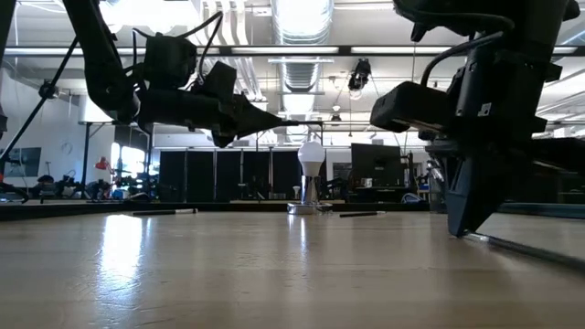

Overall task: Put items in baskets/containers
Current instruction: Put the black eyeshadow brush into the black pen holder

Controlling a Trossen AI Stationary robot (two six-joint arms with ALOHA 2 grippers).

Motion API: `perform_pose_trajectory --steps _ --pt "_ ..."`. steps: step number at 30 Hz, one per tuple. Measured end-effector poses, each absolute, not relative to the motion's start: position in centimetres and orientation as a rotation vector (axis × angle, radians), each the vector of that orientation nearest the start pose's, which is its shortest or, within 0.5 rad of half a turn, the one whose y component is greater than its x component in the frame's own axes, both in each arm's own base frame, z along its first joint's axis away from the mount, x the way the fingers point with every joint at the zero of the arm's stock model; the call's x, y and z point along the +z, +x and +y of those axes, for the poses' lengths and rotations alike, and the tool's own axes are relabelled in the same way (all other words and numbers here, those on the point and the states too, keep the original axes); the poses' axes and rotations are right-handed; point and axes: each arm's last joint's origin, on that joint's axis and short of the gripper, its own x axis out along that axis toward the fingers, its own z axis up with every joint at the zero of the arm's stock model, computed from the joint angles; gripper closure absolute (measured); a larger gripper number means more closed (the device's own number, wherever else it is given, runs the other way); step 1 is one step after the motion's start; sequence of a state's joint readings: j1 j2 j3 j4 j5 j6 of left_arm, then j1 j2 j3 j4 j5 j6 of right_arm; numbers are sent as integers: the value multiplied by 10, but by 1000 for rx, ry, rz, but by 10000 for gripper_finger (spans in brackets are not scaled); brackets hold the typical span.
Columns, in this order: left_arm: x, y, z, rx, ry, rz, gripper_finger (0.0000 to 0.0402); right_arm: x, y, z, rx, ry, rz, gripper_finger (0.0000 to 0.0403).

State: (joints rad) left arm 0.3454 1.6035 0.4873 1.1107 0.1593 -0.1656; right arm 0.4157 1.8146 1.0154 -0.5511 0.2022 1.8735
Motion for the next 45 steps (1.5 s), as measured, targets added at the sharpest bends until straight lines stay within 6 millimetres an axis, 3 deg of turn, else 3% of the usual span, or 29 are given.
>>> perform_pose_trajectory --steps 5,9,16,23,33,40,45 --pt "173 271 93 207 -176 -17 402 138 298 122 -914 1070 926 394" --pt "174 271 94 229 -231 -26 401 159 299 111 -856 925 822 395" --pt "180 272 87 -4 -214 -61 401 211 291 70 -791 613 636 395" --pt "193 275 75 -95 -307 -166 386 249 281 30 -717 343 347 395" --pt "205 296 44 -90 -339 -170 312 257 274 -7 -375 238 -110 395" --pt "206 309 42 16 -348 -98 291 259 282 -12 -262 186 -170 395" --pt "210 312 41 -6 -347 -98 291 261 287 -11 -238 142 -167 395"
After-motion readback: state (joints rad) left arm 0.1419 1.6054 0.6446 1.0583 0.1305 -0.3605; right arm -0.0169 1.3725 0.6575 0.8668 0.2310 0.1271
